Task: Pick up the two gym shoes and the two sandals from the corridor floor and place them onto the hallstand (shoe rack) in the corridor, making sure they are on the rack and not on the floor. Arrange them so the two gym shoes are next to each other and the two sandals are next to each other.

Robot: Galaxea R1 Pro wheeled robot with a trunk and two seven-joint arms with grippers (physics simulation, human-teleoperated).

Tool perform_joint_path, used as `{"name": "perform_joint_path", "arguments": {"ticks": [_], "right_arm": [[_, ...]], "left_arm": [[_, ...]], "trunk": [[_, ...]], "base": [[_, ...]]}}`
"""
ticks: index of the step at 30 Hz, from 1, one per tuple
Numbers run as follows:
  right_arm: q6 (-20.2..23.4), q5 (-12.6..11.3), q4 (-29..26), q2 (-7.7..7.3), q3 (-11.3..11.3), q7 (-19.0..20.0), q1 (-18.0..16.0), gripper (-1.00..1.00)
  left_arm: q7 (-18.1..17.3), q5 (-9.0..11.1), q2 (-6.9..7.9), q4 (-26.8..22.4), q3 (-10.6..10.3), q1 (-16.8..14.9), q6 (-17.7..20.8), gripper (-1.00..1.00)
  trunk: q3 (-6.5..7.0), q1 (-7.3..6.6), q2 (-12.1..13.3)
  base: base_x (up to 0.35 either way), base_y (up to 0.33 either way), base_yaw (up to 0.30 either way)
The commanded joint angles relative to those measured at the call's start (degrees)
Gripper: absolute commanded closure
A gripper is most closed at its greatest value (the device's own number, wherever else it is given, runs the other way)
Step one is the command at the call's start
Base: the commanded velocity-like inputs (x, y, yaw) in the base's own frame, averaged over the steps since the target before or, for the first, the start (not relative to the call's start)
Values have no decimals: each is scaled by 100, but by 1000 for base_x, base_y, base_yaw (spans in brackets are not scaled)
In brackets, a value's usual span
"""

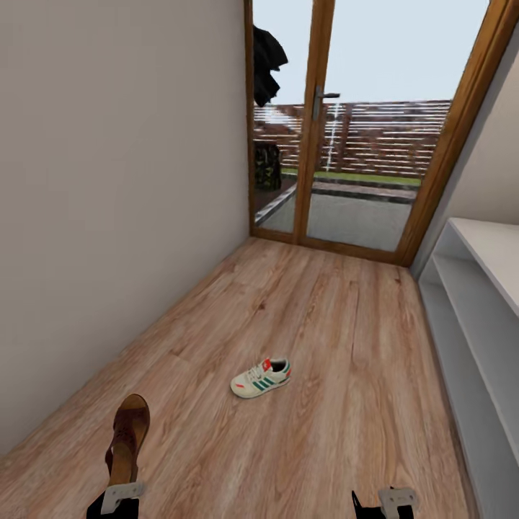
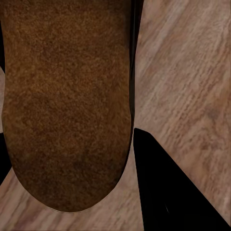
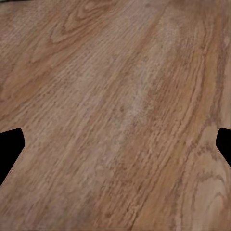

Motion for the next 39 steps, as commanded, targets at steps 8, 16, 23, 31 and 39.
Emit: {"name": "perform_joint_path", "arguments": {"ticks": [8,16,23,31,39], "right_arm": [[-17,59,3,3,-34,5,-2,-100],[-19,72,11,-4,-28,29,-2,-100],[-25,66,-1,-1,-31,25,-2,-100],[-26,59,-6,11,-34,12,-2,-100],[-26,35,-26,18,-50,-9,-2,-100]], "left_arm": [[-11,29,0,6,-2,-4,-17,100],[-11,35,0,6,-1,-4,-19,100],[-10,33,1,6,-1,-4,-16,100],[-5,51,-8,-3,2,21,0,100],[14,179,-19,-3,4,22,-1,100]], "trunk": [[-5,1,-2],[-5,1,-2],[-5,1,-2],[-5,1,-2],[-10,1,-2]], "base": [[236,-167,234],[199,-167,33],[25,-83,1],[1,-3,0],[0,0,48]]}}
